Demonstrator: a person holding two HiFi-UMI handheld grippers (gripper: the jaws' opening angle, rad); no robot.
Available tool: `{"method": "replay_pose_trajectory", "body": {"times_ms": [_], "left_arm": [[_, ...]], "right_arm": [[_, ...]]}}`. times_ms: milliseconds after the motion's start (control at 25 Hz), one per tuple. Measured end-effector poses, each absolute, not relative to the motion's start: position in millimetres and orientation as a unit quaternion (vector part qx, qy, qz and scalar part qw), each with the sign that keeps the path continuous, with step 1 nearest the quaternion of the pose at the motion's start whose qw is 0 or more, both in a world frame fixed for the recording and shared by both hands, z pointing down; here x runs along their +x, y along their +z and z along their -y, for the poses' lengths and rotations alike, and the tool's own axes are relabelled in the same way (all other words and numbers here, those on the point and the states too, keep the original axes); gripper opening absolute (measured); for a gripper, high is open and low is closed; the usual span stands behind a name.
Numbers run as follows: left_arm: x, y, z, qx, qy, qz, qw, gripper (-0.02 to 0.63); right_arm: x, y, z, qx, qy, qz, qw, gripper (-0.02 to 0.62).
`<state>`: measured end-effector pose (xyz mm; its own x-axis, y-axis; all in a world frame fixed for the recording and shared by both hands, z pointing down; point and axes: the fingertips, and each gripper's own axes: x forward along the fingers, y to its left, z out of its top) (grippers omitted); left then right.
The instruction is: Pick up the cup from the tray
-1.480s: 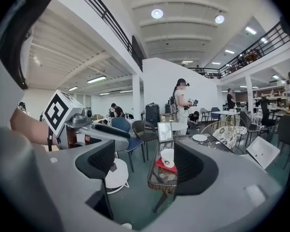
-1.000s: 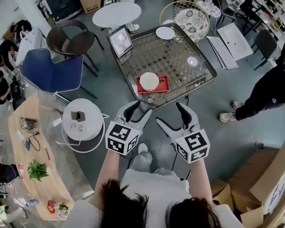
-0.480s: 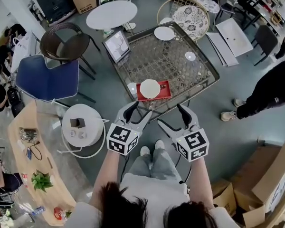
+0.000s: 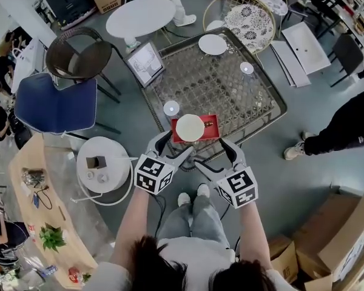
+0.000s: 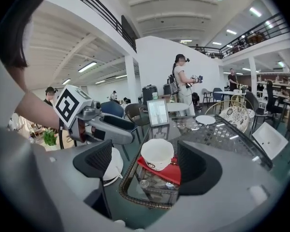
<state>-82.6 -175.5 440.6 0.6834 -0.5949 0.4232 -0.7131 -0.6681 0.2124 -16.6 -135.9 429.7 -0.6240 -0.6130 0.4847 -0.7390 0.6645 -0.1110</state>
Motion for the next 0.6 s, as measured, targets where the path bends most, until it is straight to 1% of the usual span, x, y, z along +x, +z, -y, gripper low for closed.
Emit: {"method": "replay_pose_trajectory", "body": {"times_ms": [160, 320, 520, 600], "left_arm": [[-85.3, 468.2, 196.5, 0.898, 0.17, 0.354, 0.198, 0.316], [-82.3, 487.0, 215.9, 0.905, 0.152, 0.344, 0.198, 0.316], [-87.7, 499.0, 244.9, 0.924, 0.121, 0.309, 0.188, 0.315], [-88.5, 505.3, 254.2, 0.933, 0.117, 0.277, 0.196, 0.331]], "right_arm": [[-17.8, 468.5, 151.8, 0.373, 0.172, 0.885, 0.221, 0.434], [-13.1, 508.7, 170.9, 0.377, 0.195, 0.877, 0.226, 0.434], [-20.4, 545.0, 189.2, 0.389, 0.179, 0.875, 0.226, 0.441], [-26.1, 551.7, 193.9, 0.398, 0.172, 0.875, 0.218, 0.449]]}}
